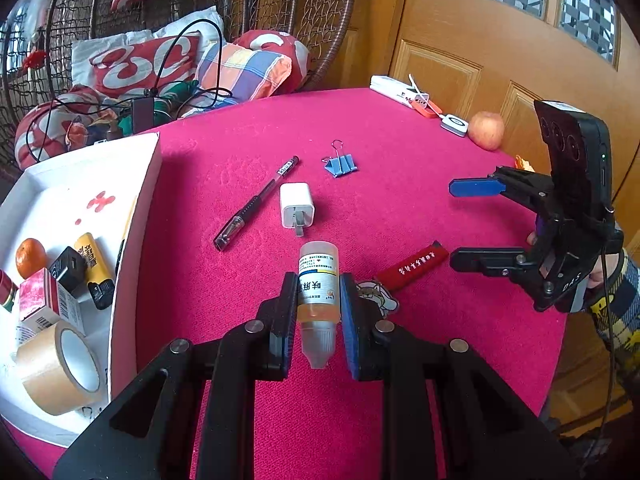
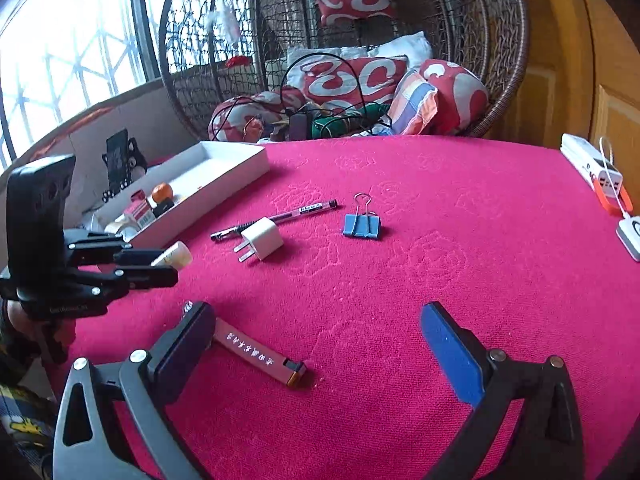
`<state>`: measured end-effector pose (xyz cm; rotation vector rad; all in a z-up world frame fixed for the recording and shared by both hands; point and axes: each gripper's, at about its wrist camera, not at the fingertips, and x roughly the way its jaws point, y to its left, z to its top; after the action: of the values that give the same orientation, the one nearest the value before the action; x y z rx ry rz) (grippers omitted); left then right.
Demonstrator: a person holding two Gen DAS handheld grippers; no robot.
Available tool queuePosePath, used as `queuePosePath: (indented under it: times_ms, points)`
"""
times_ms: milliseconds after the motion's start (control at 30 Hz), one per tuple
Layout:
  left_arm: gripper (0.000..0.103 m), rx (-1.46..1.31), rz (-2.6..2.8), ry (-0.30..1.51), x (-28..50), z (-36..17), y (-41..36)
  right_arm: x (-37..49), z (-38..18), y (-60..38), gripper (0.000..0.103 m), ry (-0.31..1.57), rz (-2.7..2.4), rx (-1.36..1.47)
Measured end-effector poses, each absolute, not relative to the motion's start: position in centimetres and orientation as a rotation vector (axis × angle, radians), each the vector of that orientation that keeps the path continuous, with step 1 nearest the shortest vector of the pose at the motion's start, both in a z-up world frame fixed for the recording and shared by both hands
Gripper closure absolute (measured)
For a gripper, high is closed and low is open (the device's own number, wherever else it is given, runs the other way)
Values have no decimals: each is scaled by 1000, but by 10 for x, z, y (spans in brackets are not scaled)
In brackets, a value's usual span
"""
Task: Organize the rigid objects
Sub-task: 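Grasp the white dropper bottle with the left gripper while the right gripper approaches the red strip box, then grasp the red strip box with the right gripper, then carry the dropper bottle and red box into the tray and open both grippers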
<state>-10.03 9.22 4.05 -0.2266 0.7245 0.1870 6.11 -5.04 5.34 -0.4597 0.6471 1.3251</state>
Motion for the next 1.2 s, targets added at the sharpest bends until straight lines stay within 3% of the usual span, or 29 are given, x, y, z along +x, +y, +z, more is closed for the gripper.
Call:
queuePosePath:
  times_ms: [33, 167, 300, 367, 433, 533, 900, 1200]
  points:
    - [84, -230, 184, 723, -102, 41, 91, 55, 48, -46, 2, 650, 1347, -517]
    - [84, -246, 182, 727, -112, 38, 88, 43, 28, -23, 29, 691, 1415, -701]
    - [84, -270, 191, 721, -121, 36, 92, 38, 22, -5, 33, 697, 1464, -757]
    - [84, -286, 192, 710, -124, 37, 94, 34, 23, -3, 46, 702, 1490, -768]
    - [84, -294, 193, 696, -128, 39, 94, 24, 26, -7, 68, 692, 1491, -789]
    - [84, -292, 195, 674, -133, 44, 93, 14, 28, -12, 88, 690, 1460, -802]
    - [83, -277, 235, 591, -154, 64, 94, 11, 80, -30, 88, 643, 1374, -443]
    - [83, -293, 285, 540, -181, 74, 106, -32, 122, -3, 88, 524, 1454, -328]
